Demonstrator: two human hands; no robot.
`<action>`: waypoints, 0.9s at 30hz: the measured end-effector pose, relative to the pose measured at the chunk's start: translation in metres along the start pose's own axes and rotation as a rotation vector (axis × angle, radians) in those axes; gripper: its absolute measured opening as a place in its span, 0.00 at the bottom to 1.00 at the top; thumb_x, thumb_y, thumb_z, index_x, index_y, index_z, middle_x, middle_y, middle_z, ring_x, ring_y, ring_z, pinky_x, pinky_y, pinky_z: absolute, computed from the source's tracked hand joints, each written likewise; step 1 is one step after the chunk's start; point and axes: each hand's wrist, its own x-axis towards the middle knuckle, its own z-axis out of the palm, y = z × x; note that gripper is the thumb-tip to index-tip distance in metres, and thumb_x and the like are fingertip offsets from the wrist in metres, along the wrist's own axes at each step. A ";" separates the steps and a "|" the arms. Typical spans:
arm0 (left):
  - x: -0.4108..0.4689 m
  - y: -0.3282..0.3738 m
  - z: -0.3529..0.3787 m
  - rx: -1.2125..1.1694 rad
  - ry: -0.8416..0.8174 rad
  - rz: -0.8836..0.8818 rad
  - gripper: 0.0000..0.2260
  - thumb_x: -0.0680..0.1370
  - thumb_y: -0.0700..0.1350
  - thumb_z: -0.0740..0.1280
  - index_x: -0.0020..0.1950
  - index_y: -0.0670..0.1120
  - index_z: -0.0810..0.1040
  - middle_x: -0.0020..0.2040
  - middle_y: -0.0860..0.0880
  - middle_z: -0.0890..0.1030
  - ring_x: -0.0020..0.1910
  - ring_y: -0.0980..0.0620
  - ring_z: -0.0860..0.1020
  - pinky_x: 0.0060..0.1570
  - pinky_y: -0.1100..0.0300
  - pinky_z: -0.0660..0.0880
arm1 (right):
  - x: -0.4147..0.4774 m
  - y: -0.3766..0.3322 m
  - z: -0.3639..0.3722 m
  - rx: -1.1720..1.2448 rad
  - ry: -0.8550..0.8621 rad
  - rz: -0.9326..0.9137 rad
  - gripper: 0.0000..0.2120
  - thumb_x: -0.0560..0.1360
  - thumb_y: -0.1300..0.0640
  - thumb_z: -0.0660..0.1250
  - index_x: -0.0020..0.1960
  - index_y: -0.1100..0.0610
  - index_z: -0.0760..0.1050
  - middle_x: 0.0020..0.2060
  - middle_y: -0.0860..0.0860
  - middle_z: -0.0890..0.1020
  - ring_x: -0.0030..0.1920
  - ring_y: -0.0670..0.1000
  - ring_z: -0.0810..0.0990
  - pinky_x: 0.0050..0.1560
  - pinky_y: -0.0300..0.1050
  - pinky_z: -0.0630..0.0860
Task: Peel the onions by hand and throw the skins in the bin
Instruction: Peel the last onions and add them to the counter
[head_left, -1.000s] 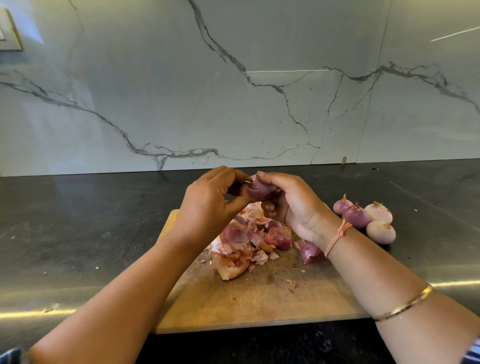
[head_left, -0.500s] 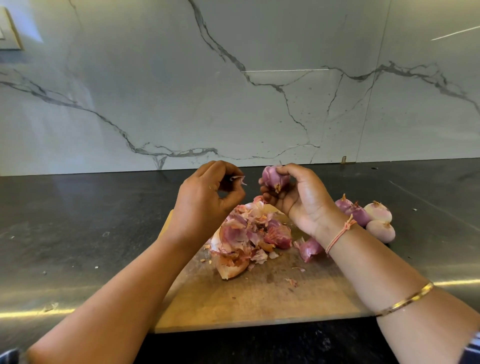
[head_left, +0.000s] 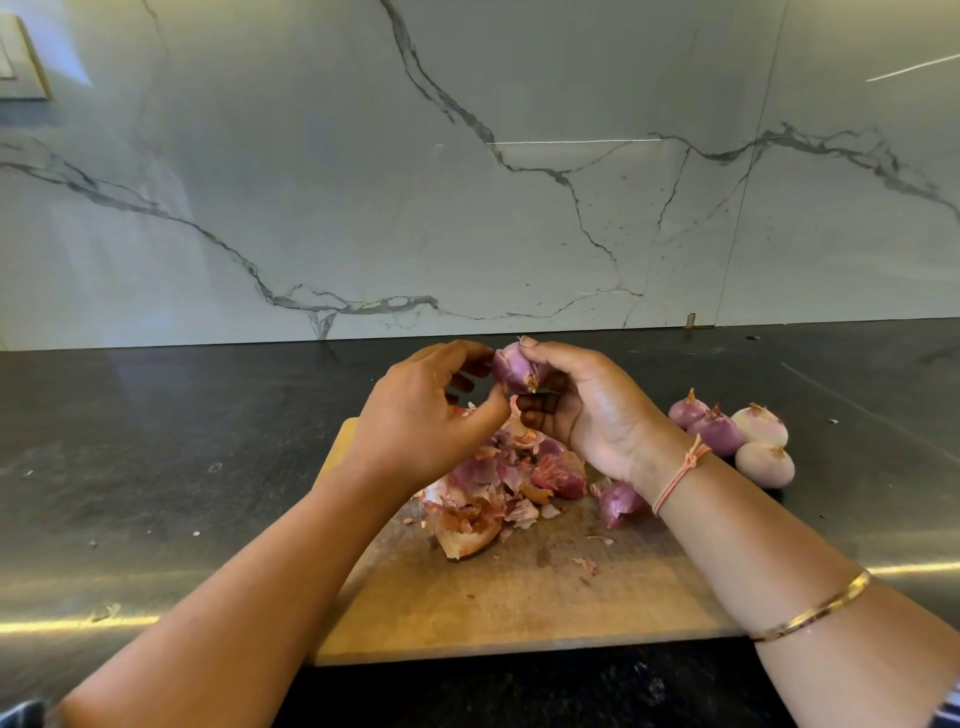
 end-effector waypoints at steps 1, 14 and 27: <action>0.000 -0.001 0.001 -0.009 0.011 -0.007 0.13 0.73 0.53 0.69 0.55 0.50 0.80 0.46 0.57 0.81 0.45 0.61 0.79 0.47 0.61 0.79 | 0.000 0.000 0.000 -0.009 -0.009 -0.005 0.09 0.78 0.56 0.61 0.41 0.57 0.77 0.31 0.47 0.78 0.32 0.45 0.74 0.35 0.38 0.70; -0.001 0.001 0.004 0.009 0.106 -0.058 0.09 0.72 0.52 0.72 0.46 0.47 0.82 0.38 0.55 0.82 0.37 0.58 0.80 0.40 0.55 0.79 | 0.000 0.001 0.003 0.025 -0.056 -0.010 0.10 0.78 0.59 0.62 0.43 0.59 0.80 0.33 0.51 0.79 0.30 0.44 0.76 0.29 0.35 0.70; -0.002 0.004 0.006 -0.123 0.103 -0.093 0.02 0.75 0.43 0.70 0.45 0.48 0.82 0.34 0.61 0.78 0.35 0.66 0.77 0.35 0.73 0.73 | 0.004 0.004 0.004 -0.048 0.101 -0.049 0.05 0.79 0.56 0.61 0.46 0.56 0.73 0.33 0.52 0.75 0.26 0.46 0.71 0.29 0.39 0.65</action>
